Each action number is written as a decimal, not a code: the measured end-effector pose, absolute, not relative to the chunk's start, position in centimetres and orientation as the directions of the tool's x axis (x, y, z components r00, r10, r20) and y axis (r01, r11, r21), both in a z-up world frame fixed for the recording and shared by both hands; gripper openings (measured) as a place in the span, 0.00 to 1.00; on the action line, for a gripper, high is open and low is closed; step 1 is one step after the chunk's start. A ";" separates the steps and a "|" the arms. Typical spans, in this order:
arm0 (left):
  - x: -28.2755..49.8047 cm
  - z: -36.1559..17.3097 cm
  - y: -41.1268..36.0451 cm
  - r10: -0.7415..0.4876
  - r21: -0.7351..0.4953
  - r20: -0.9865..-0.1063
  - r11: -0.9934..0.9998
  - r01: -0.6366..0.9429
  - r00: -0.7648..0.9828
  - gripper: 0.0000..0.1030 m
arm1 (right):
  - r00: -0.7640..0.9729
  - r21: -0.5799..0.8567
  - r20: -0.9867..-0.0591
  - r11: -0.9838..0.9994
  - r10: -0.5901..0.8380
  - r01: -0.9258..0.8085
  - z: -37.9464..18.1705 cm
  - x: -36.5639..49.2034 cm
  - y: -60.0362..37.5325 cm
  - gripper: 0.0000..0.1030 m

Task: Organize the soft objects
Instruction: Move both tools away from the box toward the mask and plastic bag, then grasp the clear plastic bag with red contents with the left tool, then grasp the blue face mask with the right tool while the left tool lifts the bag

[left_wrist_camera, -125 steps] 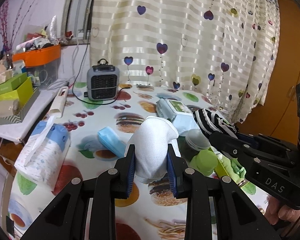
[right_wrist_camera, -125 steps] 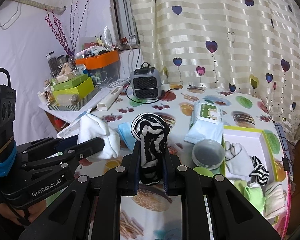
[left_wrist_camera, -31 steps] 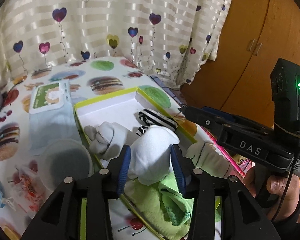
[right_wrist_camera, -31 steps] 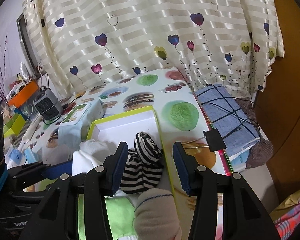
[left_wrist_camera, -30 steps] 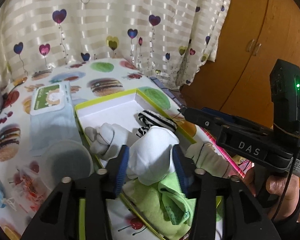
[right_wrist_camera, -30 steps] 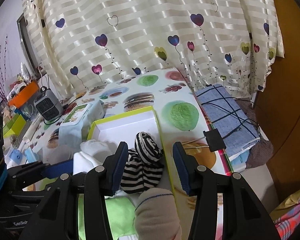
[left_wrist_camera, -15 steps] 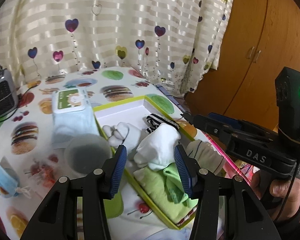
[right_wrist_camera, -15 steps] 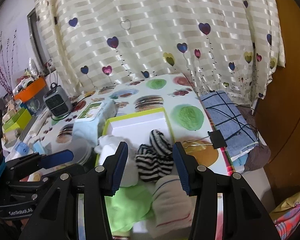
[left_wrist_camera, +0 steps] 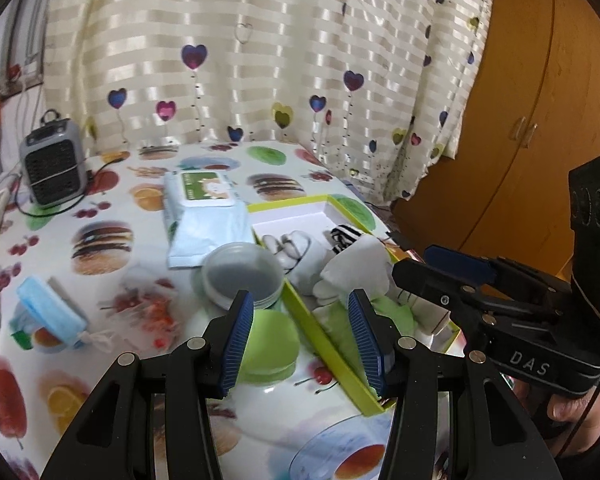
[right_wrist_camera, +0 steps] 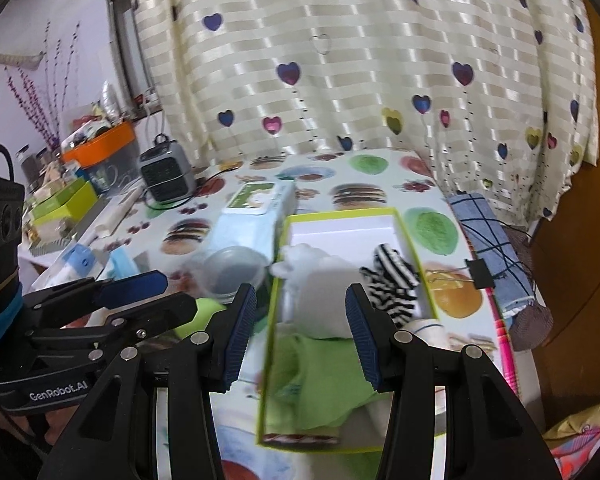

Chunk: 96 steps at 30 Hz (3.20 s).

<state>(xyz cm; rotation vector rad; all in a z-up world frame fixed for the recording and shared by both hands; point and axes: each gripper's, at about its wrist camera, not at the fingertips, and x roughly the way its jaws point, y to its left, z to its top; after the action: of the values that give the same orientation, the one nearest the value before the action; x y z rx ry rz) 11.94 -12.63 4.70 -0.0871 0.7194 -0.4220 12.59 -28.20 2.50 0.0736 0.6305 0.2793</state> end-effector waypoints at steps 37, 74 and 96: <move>13.9 0.3 -3.3 -0.276 -0.239 -0.690 0.959 0.150 0.669 0.47 | 0.698 0.149 -0.605 0.916 0.382 -0.372 1.8 14.1 -20.7 0.46; 16.3 -0.8 -3.4 -0.237 -0.192 -0.699 0.971 0.143 0.674 0.24 | 0.672 0.168 -0.623 0.907 0.401 -0.386 1.1 16.9 -19.5 0.46; 11.9 -0.5 5.7 -0.172 -0.257 -0.660 0.966 -0.005 0.731 0.24 | 0.571 0.149 -0.662 0.832 0.485 -0.534 0.1 19.2 -10.1 0.46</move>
<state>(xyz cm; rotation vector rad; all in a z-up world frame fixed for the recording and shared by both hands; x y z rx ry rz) 11.90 5.65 -0.49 -0.2497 0.7472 -0.0924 19.19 -10.14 0.12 -0.0699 0.7549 0.5987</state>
